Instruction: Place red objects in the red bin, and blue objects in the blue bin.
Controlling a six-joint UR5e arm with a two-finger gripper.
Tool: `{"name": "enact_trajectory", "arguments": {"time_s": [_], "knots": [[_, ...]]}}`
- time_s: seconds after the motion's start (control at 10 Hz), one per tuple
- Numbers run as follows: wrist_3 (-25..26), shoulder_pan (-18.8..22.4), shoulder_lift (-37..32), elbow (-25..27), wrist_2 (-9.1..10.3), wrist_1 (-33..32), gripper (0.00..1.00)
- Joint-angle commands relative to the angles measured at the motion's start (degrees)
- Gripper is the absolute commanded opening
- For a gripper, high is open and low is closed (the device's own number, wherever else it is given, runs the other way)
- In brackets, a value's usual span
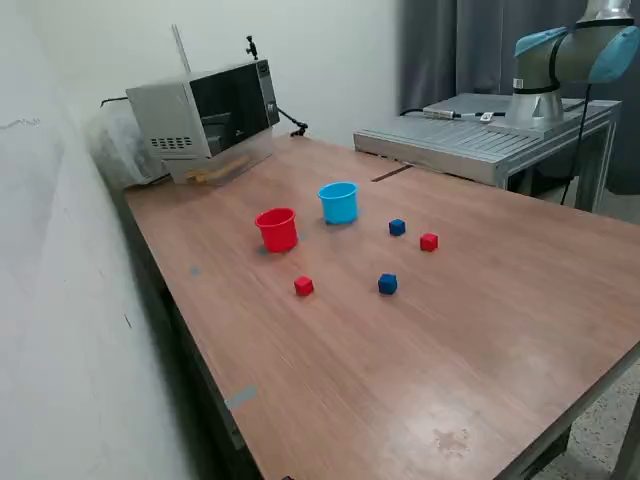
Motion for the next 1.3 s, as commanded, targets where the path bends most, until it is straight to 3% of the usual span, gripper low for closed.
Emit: {"name": "enact_trajectory", "arguments": {"time_s": [0.0, 0.7, 0.8, 0.9, 1.0, 1.2], "knots": [[0.5, 0.2, 0.2, -0.8, 0.17, -0.4, 1.00], [1.0, -0.2, 0.2, -0.8, 0.70, -0.8, 1.00], [1.0, -0.3, 0.4, -1.1, 3.66, -0.8, 1.00], [0.2, -0.3, 0.6, -1.3, 8.65, -0.7, 1.00], [0.2, -0.3, 0.7, -1.5, 10.09, -0.8, 1.00], [1.1, -0.3, 0.7, -1.6, 10.20, -3.4, 1.00]]}}
